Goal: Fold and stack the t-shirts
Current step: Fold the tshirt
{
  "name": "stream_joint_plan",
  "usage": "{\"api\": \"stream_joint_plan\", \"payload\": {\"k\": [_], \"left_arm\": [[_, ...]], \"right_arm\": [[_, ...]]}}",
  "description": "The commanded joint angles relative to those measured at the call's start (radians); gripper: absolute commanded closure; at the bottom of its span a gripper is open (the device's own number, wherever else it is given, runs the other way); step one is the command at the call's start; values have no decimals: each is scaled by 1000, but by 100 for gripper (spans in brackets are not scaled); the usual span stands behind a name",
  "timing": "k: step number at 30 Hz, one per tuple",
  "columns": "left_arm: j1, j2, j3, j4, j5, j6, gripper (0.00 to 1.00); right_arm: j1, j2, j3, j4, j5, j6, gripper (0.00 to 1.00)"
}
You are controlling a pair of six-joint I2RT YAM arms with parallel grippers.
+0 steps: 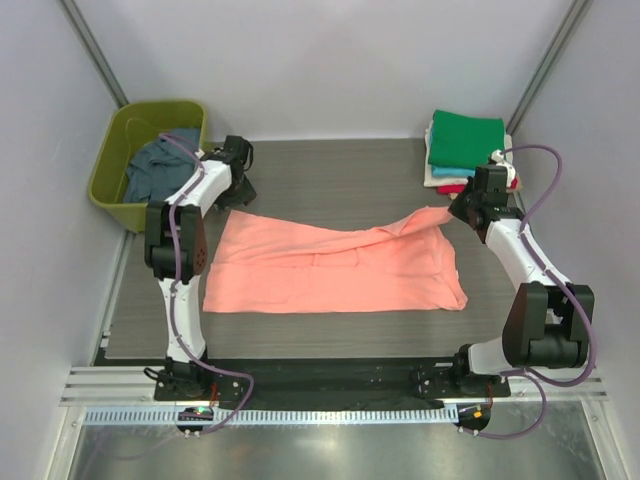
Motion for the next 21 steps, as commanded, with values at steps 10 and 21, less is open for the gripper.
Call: {"api": "stream_joint_plan", "payload": {"k": [10,21], "left_arm": [[-11,184,145,-49,-88,-14,36],[-11,221,117,-17,-43,-29,74]], "right_arm": [[-1,-5,-8,76,-55,21,99],[-1,11,-13,87,-68,26,99]]}}
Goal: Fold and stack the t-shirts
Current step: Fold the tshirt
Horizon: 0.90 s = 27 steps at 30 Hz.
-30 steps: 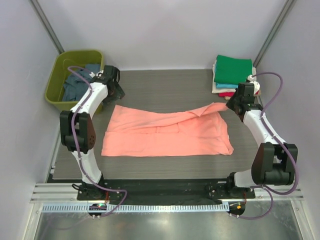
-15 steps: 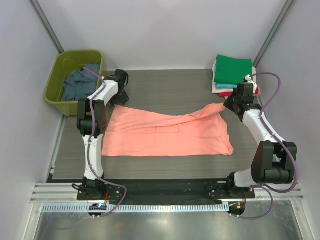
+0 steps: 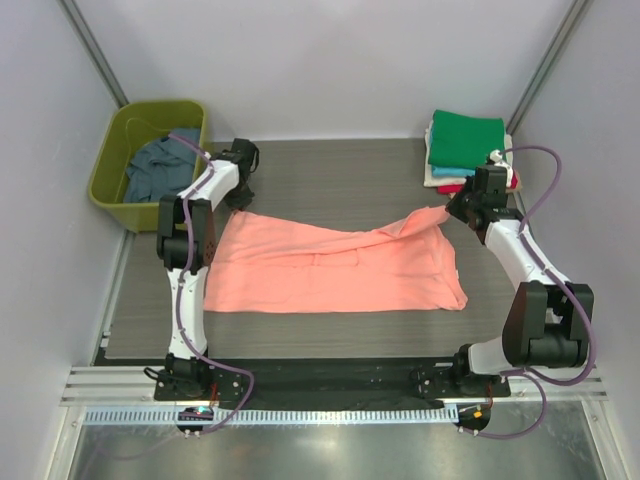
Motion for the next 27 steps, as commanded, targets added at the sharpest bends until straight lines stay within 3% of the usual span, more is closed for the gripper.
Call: {"api": "stream_joint_plan", "payload": {"k": [1,3,5,15,20,27], "left_arm": [[-5,38,-8,-6,1,-13,78],[-3,36,-8,-14,4,-15,92],[-5,25,-9,-17,7,-16,100],[-3,-97,119,-141,-45,-25,100],[3,-261,0,-115,-72,-38,100],[6,-479,-201,-61,-88,-58,100]], "right_arm": [[-1,13,1,49,-8,8,99],[-1,24,1,50,-14,11,99],[-1,30,5,54,-17,12,99],[-1,96,229,-28,-18,29,99],[-1,96,317,-68,-66,18,99],[1,26,239,-77,-109,20,99]]}}
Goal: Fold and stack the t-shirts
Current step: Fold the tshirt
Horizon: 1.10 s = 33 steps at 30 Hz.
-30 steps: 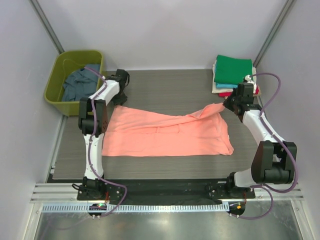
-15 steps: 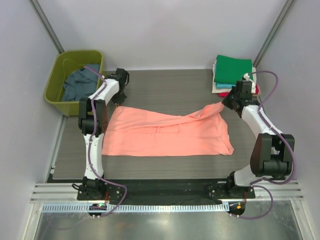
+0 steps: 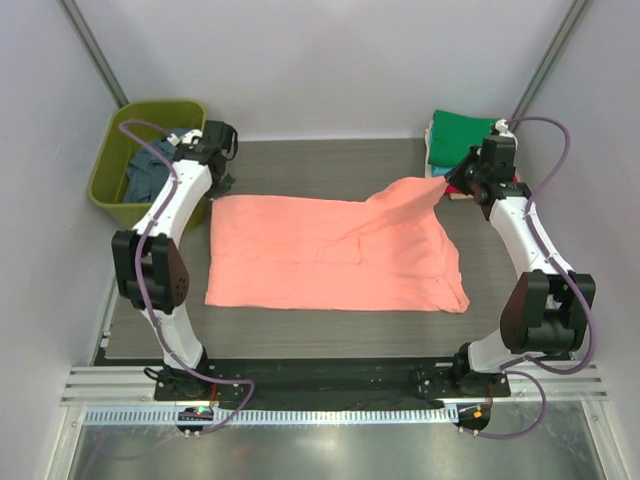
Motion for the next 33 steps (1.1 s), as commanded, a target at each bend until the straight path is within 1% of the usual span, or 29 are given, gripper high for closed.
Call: {"api": "stream_joint_plan", "payload": {"k": [1,11,13,19,22,27,29,30,33], "left_arm": [[5,-95,-83,35,-44,-25,100],[7,-230,-287,93,-50,-29,100],[7,-264,-329,108,-50,-28,100],[11,-359,-431,124,-73,-25,100],[19,-404,-496,145,-67,-22,100],[20,-465,-623,191,-52,-35,100],[20,-496,-674,210,-58,-39,99],[20,-505,-688,211,-65,-42,99],[20,-543,-741,211,-81,-66,96]], "right_arm": [[0,-87,-38,-6,-33,-5,99],[2,-234,-168,-33,-61,4,99],[0,-288,-199,-36,-53,14,99],[2,-469,-358,-47,-24,63,99],[0,-561,-481,-45,-3,101,99],[0,-694,-614,-36,43,187,99],[0,-769,-676,-38,112,225,99],[0,-795,-697,-41,131,275,99],[0,-909,-786,-53,200,360,99]]}}
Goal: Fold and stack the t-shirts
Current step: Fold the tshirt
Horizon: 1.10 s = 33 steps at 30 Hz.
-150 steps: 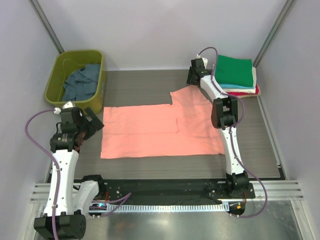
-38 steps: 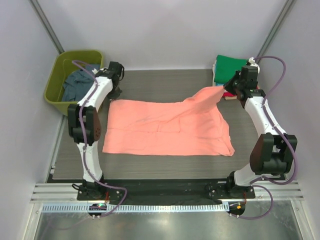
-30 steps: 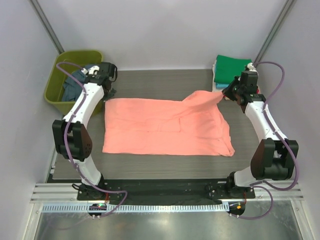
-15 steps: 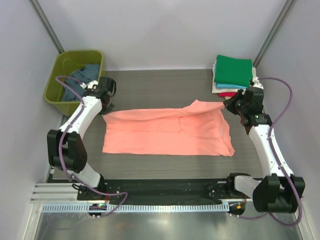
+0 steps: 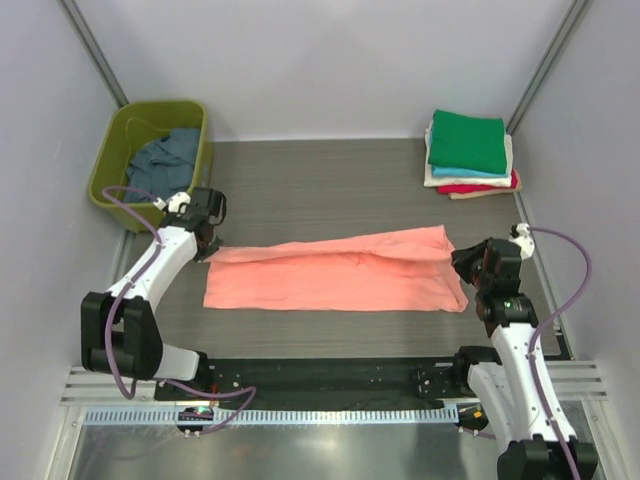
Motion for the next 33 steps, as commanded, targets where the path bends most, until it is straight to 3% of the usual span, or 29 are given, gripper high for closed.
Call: {"api": "stream_joint_plan", "payload": {"k": [1,3,4,5,6,7,9,10,17,23,29,33], "left_arm": [[7,-70,-43,41,-56,-50,94],[9,-119,-92,47,-66,-69,86],[20,-142,-107,48,-63,-72,65],[27,-174,-118,45,-56,-76,51],[30,-192,-120,39,-53,-76,30],[30,-206,-117,27,-51,-76,26],[32,-255,-108,18,-48,-76,24],[32,-269,-109,25,-37,-76,24],[-6,-240,-129,123,55,-43,27],[-121,-64,-141,211,116,-4,29],[-163,100,-172,301,227,49,30],[-177,151,-226,349,260,54,31]], "right_arm": [[2,-108,-81,-8,126,181,99],[0,-187,-112,-41,187,238,99],[0,-211,-142,-57,196,268,96],[0,-240,-150,-64,202,275,83],[0,-248,-155,-69,196,281,51],[0,-248,-155,-68,193,281,41],[2,-222,-144,-69,189,276,27],[0,-208,-124,-63,180,269,25],[35,-35,-118,50,-13,261,27],[363,180,-74,69,162,321,26],[433,451,-60,158,181,355,26],[440,653,44,176,173,312,25]]}}
